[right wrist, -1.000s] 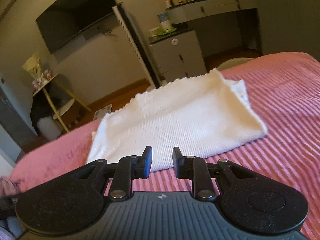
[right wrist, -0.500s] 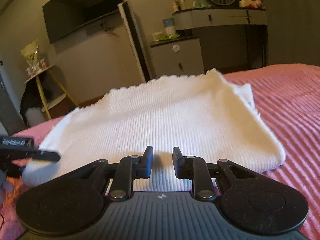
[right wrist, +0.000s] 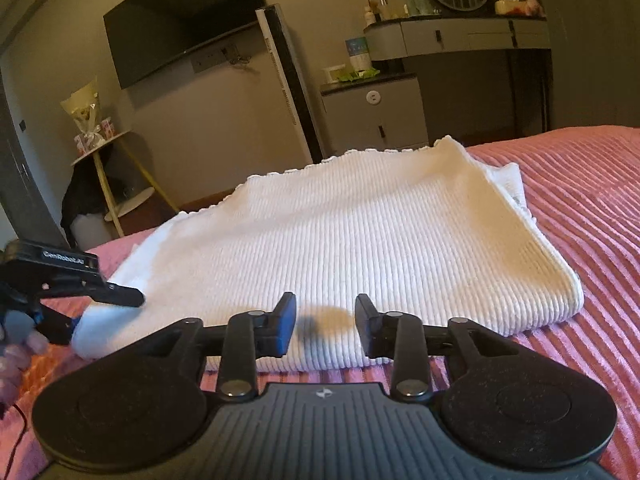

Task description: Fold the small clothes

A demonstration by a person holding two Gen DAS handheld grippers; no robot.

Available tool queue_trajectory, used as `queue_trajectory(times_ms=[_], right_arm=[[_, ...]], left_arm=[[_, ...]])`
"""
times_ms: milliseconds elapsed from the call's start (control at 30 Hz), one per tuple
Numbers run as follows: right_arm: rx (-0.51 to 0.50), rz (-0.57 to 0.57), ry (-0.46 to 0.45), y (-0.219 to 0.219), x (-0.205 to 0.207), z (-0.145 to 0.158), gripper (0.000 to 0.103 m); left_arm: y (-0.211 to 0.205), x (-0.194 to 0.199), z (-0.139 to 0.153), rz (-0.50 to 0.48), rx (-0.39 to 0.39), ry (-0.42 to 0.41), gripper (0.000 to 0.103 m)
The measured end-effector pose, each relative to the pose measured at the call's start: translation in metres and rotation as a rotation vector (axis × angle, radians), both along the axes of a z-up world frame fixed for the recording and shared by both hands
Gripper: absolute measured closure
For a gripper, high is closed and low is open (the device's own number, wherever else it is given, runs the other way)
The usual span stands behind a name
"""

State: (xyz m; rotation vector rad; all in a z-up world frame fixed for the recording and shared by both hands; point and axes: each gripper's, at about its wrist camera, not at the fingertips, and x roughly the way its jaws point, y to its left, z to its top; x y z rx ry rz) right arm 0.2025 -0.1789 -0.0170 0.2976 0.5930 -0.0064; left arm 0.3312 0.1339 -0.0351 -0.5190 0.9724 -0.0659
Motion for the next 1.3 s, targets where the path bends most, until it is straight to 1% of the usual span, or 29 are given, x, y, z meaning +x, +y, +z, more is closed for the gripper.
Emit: queue_trajectory(times_ms=[33, 67, 100, 133, 167, 200, 233, 267, 300, 333, 367, 467, 533, 633, 733, 800, 867, 933, 967, 1000, 1067, 1100, 1167, 1233, 1267, 1300], right_arm=[[-0.002, 0.001, 0.002, 0.0, 0.0, -0.001, 0.07], [-0.008, 0.001, 0.005, -0.001, 0.0, -0.002, 0.07], [-0.018, 0.0, 0.01, -0.001, 0.001, -0.003, 0.07], [-0.026, -0.006, 0.014, -0.002, 0.002, -0.005, 0.07], [-0.03, -0.012, 0.017, -0.003, 0.003, -0.006, 0.07], [-0.029, -0.019, 0.019, -0.005, 0.003, -0.006, 0.07], [-0.031, -0.023, 0.016, -0.007, 0.003, -0.006, 0.07], [-0.037, -0.027, 0.014, -0.008, 0.003, -0.006, 0.07], [-0.044, -0.033, 0.012, -0.009, 0.003, -0.006, 0.07], [-0.046, -0.037, 0.009, -0.01, 0.002, -0.006, 0.07], [-0.044, -0.04, 0.012, -0.012, 0.002, -0.007, 0.07], [-0.045, -0.05, 0.014, -0.014, 0.002, -0.008, 0.07], [-0.048, -0.058, 0.006, -0.015, 0.001, -0.006, 0.07], [-0.051, -0.072, -0.002, -0.017, 0.0, -0.004, 0.07], [-0.035, -0.093, -0.006, -0.024, -0.001, -0.003, 0.07], [-0.019, -0.109, -0.003, -0.03, -0.001, -0.004, 0.07], [-0.008, -0.116, -0.003, -0.034, -0.001, -0.005, 0.07], [-0.003, -0.122, -0.001, -0.038, 0.0, -0.006, 0.07], [0.005, -0.123, 0.002, -0.04, 0.001, -0.008, 0.07], [0.015, -0.125, 0.006, -0.042, 0.002, -0.009, 0.07], [0.032, -0.132, 0.013, -0.047, 0.003, -0.013, 0.07], [0.038, -0.133, 0.015, -0.048, 0.004, -0.014, 0.07], [0.045, -0.134, 0.019, -0.05, 0.005, -0.016, 0.07], [0.049, -0.136, 0.018, -0.051, 0.005, -0.018, 0.07], [0.052, -0.137, 0.017, -0.051, 0.005, -0.017, 0.07], [0.052, -0.138, 0.016, -0.05, 0.004, -0.017, 0.07]], left_arm=[[0.0, 0.001, 0.0, 0.005, -0.006, 0.004, 0.038], [-0.002, 0.003, 0.0, 0.0, -0.008, 0.011, 0.034], [-0.004, 0.006, 0.0, -0.012, 0.001, 0.017, 0.032], [-0.007, 0.008, 0.001, -0.022, 0.017, 0.021, 0.033], [-0.01, 0.01, 0.003, -0.025, 0.035, 0.023, 0.041], [-0.013, 0.011, 0.004, -0.034, 0.045, 0.019, 0.055], [-0.016, 0.012, 0.007, -0.037, 0.066, 0.015, 0.062], [-0.017, 0.013, 0.011, -0.04, 0.075, 0.012, 0.073], [-0.017, 0.013, 0.016, -0.039, 0.059, 0.009, 0.075], [-0.019, 0.013, 0.022, -0.031, 0.06, 0.002, 0.075], [-0.023, 0.012, 0.03, -0.037, 0.078, -0.012, 0.076], [-0.045, 0.01, 0.056, -0.095, 0.17, -0.075, 0.076], [-0.071, 0.01, 0.075, -0.15, 0.232, -0.119, 0.076], [-0.115, 0.011, 0.093, -0.237, 0.327, -0.176, 0.076], [-0.158, 0.015, 0.097, -0.321, 0.353, -0.221, 0.076], [-0.182, 0.019, 0.09, -0.36, 0.365, -0.225, 0.076], [-0.206, 0.023, 0.077, -0.397, 0.386, -0.224, 0.075], [-0.222, 0.025, 0.061, -0.43, 0.381, -0.211, 0.073], [-0.227, 0.024, 0.052, -0.441, 0.374, -0.204, 0.07], [-0.229, 0.026, 0.043, -0.443, 0.357, -0.196, 0.064], [-0.226, 0.024, 0.028, -0.435, 0.311, -0.178, 0.061], [-0.222, 0.014, 0.025, -0.431, 0.286, -0.193, 0.057], [-0.211, 0.013, 0.028, -0.419, 0.221, -0.188, 0.052], [-0.198, 0.005, 0.038, -0.388, 0.161, -0.187, 0.048], [-0.192, -0.002, 0.045, -0.38, 0.143, -0.203, 0.046], [-0.187, -0.009, 0.051, -0.377, 0.141, -0.228, 0.043]])
